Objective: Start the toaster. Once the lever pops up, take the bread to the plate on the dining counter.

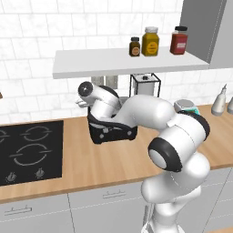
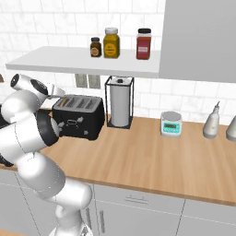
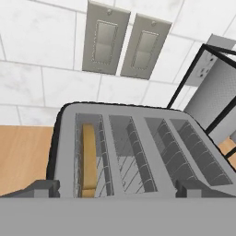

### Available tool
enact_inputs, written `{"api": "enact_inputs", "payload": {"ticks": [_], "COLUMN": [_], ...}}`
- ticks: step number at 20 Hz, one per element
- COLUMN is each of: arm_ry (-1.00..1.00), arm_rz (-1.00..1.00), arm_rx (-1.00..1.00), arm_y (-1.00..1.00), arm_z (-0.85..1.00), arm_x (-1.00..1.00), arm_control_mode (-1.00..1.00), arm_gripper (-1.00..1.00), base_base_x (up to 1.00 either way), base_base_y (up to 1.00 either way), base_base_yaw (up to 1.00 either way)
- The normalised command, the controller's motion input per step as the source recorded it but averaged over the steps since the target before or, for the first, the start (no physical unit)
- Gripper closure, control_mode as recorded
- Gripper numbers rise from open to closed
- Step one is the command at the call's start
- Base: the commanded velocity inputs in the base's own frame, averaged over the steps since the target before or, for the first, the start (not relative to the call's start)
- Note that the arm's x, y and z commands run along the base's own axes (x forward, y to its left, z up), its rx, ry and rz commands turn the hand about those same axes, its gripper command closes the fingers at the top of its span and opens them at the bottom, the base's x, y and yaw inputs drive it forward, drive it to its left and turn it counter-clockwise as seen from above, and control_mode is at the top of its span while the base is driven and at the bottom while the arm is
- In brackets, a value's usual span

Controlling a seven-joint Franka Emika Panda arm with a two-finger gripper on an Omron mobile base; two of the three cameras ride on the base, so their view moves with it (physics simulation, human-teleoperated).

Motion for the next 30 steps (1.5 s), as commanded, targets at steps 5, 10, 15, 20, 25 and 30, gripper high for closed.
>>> {"api": "enact_inputs", "payload": {"ticks": [5,10,15,20,25,30], "arm_ry": [0.00,0.00,0.00,0.00,0.00,0.00], "arm_rz": [0.00,0.00,0.00,0.00,0.00,0.00], "arm_rx": [0.00,0.00,0.00,0.00,0.00,0.00], "arm_y": [0.00,0.00,0.00,0.00,0.00,0.00], "arm_z": [0.00,0.00,0.00,0.00,0.00,0.00], "arm_x": [0.00,0.00,0.00,0.00,0.00,0.00], "arm_control_mode": [-1.00,-1.00,-1.00,-1.00,-1.00,-1.00], "arm_gripper": [-1.00,-1.00,-1.00,-1.00,-1.00,-1.00], "base_base_x": [0.00,0.00,0.00,0.00,0.00,0.00], "base_base_y": [0.00,0.00,0.00,0.00,0.00,0.00], "base_base_yaw": [0.00,0.00,0.00,0.00,0.00,0.00]}}
